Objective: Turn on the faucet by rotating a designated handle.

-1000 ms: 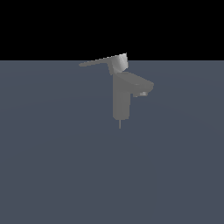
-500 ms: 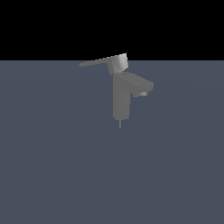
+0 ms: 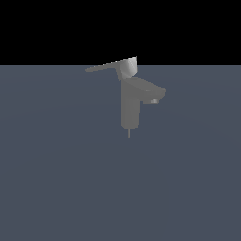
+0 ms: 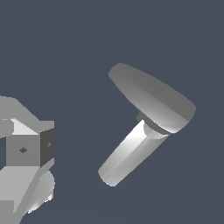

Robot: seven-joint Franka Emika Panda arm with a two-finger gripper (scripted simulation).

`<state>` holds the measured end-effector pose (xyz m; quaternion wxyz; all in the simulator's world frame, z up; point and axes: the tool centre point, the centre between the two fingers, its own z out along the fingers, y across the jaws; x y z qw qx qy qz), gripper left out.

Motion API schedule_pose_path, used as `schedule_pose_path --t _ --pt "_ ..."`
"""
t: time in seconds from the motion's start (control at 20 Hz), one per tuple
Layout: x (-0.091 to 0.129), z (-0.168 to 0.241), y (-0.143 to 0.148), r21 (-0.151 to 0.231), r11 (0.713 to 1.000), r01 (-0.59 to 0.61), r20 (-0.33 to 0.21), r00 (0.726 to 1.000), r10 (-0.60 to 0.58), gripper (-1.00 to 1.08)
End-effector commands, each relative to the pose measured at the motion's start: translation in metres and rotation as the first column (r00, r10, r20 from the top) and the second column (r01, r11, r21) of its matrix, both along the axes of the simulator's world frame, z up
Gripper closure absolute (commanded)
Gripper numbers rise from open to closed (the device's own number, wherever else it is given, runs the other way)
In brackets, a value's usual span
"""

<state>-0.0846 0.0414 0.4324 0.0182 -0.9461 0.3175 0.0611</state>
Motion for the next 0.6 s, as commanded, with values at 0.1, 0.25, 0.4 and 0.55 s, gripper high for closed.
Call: schedule_pose_path --t 0.1,0.25,0.4,0.55 --pt "0.026 -0.018 0.007 -0.018 0.994 0.109 -0.023 0.994 -0.109 1.08" --pt "0.042 -0.032 0.012 -0.035 0.983 0.179 -0.036 0.983 -0.18 1.08" --pt "0.058 -0.047 0.017 -0.055 0.967 0.248 -0.046 0.967 -0.251 1.08" --pt "0.073 -0.063 0.023 -0.078 0.946 0.315 -0.053 0.946 -0.319 1.08"
